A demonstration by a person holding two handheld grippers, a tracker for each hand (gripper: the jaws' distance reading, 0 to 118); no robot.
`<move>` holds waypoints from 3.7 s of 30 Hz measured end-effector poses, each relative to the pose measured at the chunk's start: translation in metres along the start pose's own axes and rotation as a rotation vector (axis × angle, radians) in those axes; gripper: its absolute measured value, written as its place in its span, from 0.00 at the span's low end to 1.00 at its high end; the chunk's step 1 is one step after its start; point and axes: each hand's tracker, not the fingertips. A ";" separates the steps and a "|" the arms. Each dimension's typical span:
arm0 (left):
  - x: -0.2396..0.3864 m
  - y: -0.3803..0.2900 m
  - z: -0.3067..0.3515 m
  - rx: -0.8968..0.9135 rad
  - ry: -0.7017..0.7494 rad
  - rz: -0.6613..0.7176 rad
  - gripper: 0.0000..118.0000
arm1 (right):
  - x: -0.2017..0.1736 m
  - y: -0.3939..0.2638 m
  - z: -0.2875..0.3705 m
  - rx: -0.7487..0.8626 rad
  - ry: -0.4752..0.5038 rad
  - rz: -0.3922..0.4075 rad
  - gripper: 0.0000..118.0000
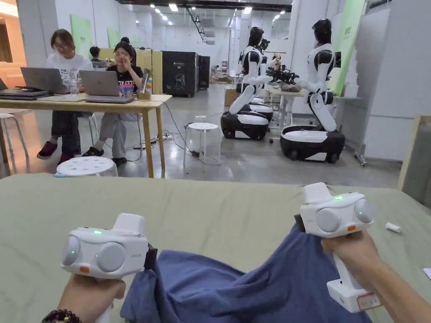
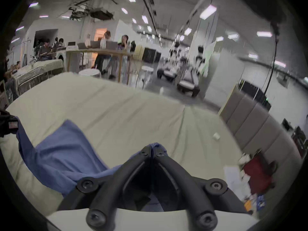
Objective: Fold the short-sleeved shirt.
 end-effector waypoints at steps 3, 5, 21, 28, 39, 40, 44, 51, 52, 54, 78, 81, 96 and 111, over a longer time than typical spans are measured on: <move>-0.009 0.050 0.017 0.099 0.046 0.007 0.02 | 0.011 0.041 0.028 0.093 -0.036 0.009 0.01; -0.017 0.090 0.028 0.168 0.082 0.030 0.02 | 0.023 0.070 0.035 0.155 -0.063 -0.005 0.01; -0.020 0.277 -0.002 0.290 0.172 -0.001 0.02 | 0.042 0.215 0.000 0.257 -0.183 -0.083 0.01; -0.036 0.299 -0.024 0.321 0.224 0.026 0.02 | 0.054 0.241 -0.006 0.299 -0.226 -0.060 0.01; -0.037 0.283 -0.038 0.322 0.223 0.017 0.02 | 0.064 0.199 -0.024 0.234 -0.211 -0.127 0.01; -0.036 0.277 -0.041 0.326 0.222 0.003 0.02 | 0.066 0.196 -0.034 0.225 -0.207 -0.138 0.01; -0.035 0.247 -0.059 0.288 0.204 -0.010 0.02 | 0.059 0.159 -0.058 0.168 -0.168 -0.168 0.01; -0.039 0.190 -0.091 0.199 0.169 0.013 0.02 | 0.052 0.100 -0.086 0.075 -0.149 -0.169 0.01; -0.039 0.185 -0.092 0.193 0.171 0.013 0.02 | 0.052 0.095 -0.088 0.069 -0.152 -0.170 0.01; -0.040 0.174 -0.090 0.188 0.159 0.027 0.02 | 0.054 0.084 -0.086 0.063 -0.146 -0.178 0.01; -0.044 -0.125 0.052 -0.038 0.059 0.022 0.02 | -0.027 -0.194 0.098 -0.186 -0.013 0.111 0.01; -0.049 -0.151 0.062 -0.067 0.059 0.009 0.02 | -0.028 -0.220 0.107 -0.218 -0.002 0.141 0.01; -0.049 -0.240 0.079 -0.158 0.059 -0.040 0.02 | -0.026 -0.295 0.133 -0.335 0.042 0.179 0.01; -0.047 -0.189 0.096 -0.056 0.043 0.002 0.66 | 0.022 -0.236 0.163 -0.173 0.049 -0.078 0.77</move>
